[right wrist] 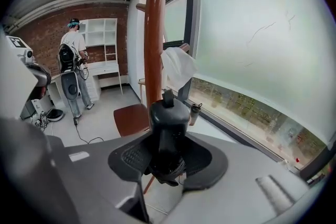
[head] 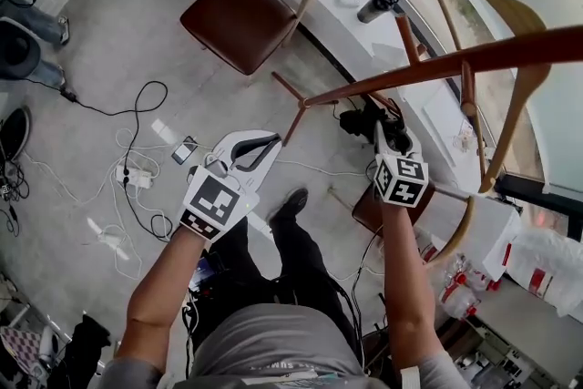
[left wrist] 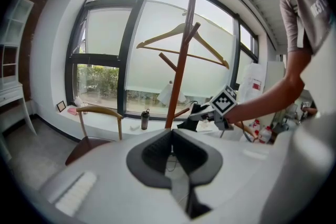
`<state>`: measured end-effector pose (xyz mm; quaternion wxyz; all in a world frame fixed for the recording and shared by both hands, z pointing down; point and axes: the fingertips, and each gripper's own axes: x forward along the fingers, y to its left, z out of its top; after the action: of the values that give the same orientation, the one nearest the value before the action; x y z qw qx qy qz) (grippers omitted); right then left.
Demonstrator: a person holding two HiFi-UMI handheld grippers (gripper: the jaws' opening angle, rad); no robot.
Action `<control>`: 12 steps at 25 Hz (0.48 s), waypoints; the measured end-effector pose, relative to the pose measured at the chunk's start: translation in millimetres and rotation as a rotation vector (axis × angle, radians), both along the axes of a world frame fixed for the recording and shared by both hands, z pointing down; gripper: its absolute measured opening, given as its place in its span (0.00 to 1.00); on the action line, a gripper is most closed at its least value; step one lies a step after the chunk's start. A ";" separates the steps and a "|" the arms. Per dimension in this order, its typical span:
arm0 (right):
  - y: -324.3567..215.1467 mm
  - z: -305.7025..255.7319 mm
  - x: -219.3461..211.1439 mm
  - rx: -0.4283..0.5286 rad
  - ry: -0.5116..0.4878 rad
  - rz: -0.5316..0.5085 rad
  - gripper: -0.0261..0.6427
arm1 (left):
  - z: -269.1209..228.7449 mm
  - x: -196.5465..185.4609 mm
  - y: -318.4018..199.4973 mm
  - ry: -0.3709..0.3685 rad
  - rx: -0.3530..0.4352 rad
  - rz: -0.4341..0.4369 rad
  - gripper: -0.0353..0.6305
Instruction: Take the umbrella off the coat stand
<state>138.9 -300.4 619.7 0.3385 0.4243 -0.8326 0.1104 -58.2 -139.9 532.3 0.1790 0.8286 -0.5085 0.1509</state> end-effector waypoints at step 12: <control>4.7 -45.6 35.6 0.019 -0.013 0.098 0.27 | -35.5 -6.3 11.7 -0.023 0.006 0.020 0.06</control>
<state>174.4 -295.7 574.1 0.3235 0.4670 -0.8140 0.1216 -64.5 -128.2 496.8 0.1693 0.8324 -0.5026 0.1607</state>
